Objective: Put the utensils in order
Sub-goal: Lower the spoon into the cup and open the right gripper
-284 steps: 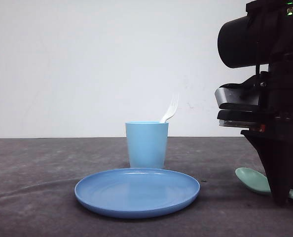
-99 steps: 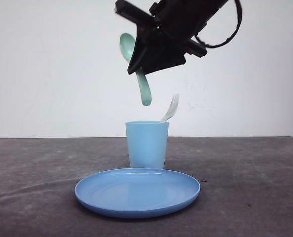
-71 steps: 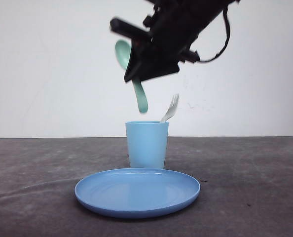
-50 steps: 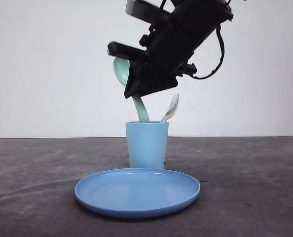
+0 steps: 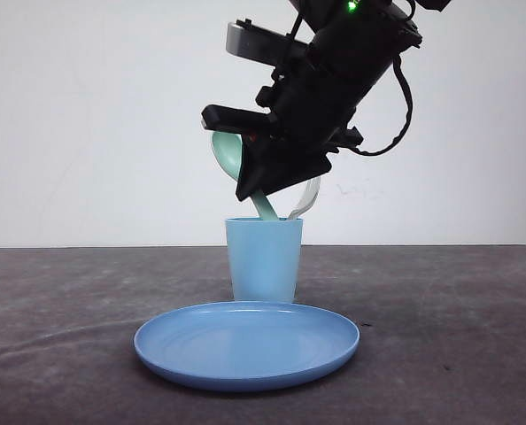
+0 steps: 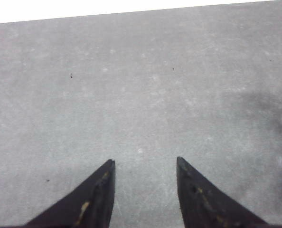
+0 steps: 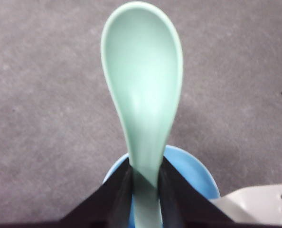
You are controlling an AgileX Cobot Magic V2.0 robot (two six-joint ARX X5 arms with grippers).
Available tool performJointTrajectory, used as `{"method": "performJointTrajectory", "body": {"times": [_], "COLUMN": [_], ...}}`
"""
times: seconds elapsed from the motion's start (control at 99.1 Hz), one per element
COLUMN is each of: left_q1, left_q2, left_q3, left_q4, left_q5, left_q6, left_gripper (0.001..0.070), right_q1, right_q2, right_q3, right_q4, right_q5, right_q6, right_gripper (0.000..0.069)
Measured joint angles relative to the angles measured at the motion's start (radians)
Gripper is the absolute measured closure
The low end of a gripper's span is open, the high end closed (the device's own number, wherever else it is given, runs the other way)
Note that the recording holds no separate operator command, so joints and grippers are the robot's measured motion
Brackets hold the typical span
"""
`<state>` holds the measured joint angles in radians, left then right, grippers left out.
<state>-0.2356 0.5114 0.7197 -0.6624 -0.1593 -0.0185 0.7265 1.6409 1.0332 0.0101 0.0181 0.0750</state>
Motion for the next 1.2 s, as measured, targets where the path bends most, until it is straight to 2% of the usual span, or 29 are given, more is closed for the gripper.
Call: {"method": "performJointTrajectory", "body": {"times": [0.504, 0.575, 0.757, 1.201], "left_q1": [0.000, 0.000, 0.000, 0.000], "left_q2": [0.000, 0.000, 0.000, 0.000], "left_q3": [0.000, 0.000, 0.000, 0.000], "left_q4": [0.000, 0.000, 0.000, 0.000], "left_q5": [0.000, 0.000, 0.000, 0.000], "left_q6": [0.000, 0.000, 0.000, 0.000], "left_gripper": [0.0474, 0.0474, 0.0474, 0.0474], "right_q1": [0.000, 0.000, 0.000, 0.003], "right_q2": [0.000, 0.000, 0.000, -0.020], "right_q3": [0.000, 0.000, 0.000, 0.000], "right_q4": [-0.012, -0.016, -0.021, -0.041], "right_q5": [0.000, 0.000, 0.000, -0.022], "right_q6": [0.000, 0.000, 0.000, 0.000], "right_gripper": [0.0622, 0.0586, 0.0424, 0.0323]}}
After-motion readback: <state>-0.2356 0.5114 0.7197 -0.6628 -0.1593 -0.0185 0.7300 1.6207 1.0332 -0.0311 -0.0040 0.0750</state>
